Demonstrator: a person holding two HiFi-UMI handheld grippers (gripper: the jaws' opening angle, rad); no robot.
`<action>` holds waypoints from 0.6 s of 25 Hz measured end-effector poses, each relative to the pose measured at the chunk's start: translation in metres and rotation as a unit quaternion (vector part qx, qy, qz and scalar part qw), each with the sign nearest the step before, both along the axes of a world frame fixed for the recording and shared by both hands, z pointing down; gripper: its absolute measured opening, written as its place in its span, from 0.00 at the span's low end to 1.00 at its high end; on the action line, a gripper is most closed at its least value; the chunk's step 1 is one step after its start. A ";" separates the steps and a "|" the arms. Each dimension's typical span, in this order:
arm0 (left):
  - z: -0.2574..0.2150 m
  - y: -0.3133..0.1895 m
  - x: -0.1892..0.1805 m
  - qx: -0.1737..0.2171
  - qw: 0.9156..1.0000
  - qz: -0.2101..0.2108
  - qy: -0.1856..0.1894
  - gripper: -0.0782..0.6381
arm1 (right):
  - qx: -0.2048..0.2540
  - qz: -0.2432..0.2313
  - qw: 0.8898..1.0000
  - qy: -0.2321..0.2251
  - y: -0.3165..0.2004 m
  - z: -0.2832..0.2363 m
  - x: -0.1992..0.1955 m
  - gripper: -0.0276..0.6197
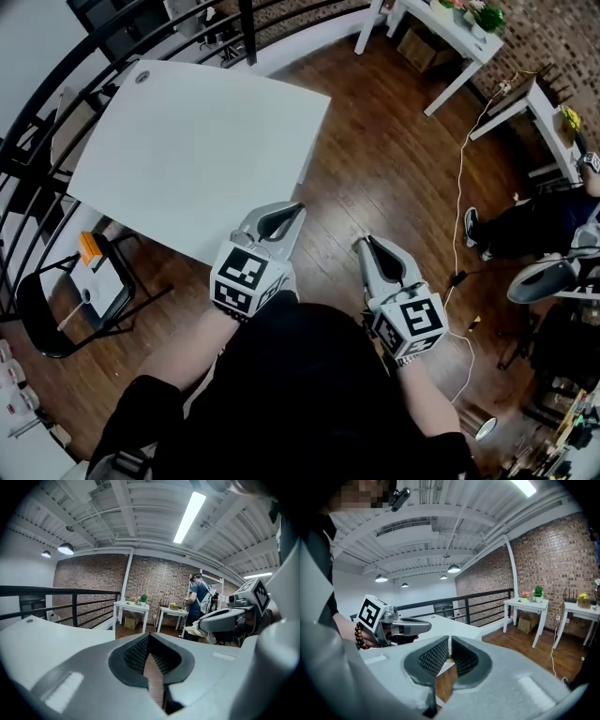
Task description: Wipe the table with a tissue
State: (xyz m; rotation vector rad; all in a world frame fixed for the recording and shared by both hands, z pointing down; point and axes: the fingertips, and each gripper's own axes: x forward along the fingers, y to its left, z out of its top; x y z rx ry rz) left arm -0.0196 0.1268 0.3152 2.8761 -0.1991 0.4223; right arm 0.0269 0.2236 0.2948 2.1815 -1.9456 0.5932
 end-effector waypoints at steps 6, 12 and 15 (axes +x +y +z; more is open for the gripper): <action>-0.006 -0.031 0.014 -0.001 1.000 -0.023 -0.001 0.13 | 0.001 -0.036 0.999 0.004 -0.043 -0.006 0.016 0.05; -0.008 -0.049 0.010 0.002 0.998 -0.059 -0.003 0.13 | -0.001 -0.080 0.997 0.003 -0.075 -0.001 0.019 0.05; -0.003 -0.058 0.010 -0.001 0.996 -0.085 -0.007 0.13 | -0.002 -0.108 0.994 -0.001 -0.092 0.006 0.022 0.05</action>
